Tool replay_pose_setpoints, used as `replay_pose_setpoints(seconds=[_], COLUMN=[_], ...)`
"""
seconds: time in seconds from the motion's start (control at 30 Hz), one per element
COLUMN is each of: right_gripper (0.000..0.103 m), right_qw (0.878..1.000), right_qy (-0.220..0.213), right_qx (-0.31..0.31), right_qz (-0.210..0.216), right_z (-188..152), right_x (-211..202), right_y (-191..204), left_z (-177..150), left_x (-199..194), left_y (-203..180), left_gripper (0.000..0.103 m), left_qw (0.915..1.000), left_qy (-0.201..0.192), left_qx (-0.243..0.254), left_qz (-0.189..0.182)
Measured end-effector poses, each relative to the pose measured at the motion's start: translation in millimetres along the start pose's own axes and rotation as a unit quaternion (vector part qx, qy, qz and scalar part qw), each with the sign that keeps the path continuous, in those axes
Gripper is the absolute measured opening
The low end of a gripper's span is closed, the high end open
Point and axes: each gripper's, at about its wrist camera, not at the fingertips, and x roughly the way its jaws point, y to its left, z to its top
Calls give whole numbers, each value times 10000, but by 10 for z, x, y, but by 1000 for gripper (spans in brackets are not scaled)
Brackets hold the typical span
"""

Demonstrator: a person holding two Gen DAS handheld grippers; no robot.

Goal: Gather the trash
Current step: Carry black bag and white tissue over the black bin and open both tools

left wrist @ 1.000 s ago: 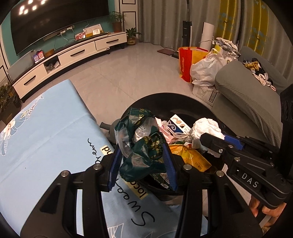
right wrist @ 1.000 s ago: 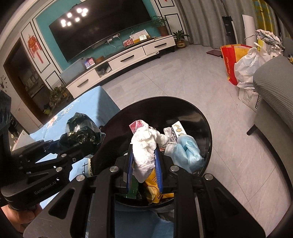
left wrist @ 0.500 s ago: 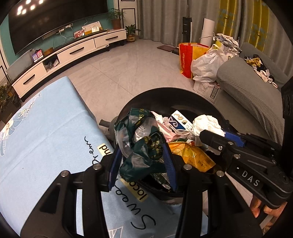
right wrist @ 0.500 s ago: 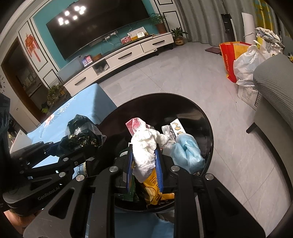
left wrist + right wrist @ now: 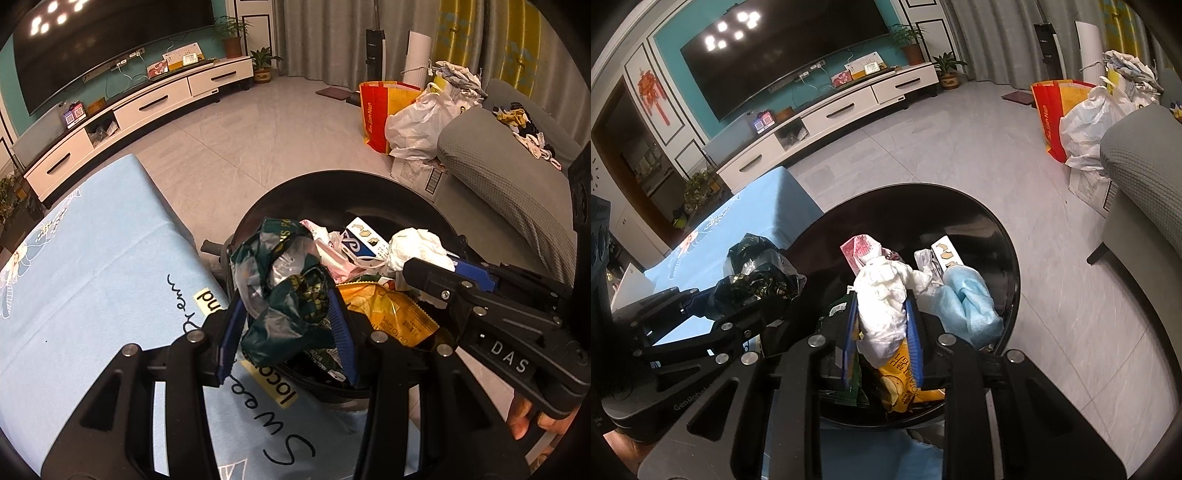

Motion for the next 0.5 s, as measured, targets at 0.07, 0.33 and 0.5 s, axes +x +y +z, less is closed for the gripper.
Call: replay_pose_setpoints(seconds=[0.07,0.33,0.5], right_gripper=[25,32,38], right_qw=[10000,10000,9999], right_qy=[3,-2,-25], right_qx=[0,49,107], right_qz=[11,-3,14], right_z=[-2,2,17], right_x=[3,-10,-36], right_y=[-5,-39,-56], left_z=[-6,-12,-21], left_x=[2,-1,-13], left_y=[6,22,40], left_gripper=[46,49,50], left_qw=[10000,10000,10000], left_qy=[3,-4,-29], left_qx=[-5,-16,-55], left_qz=[3,29,39])
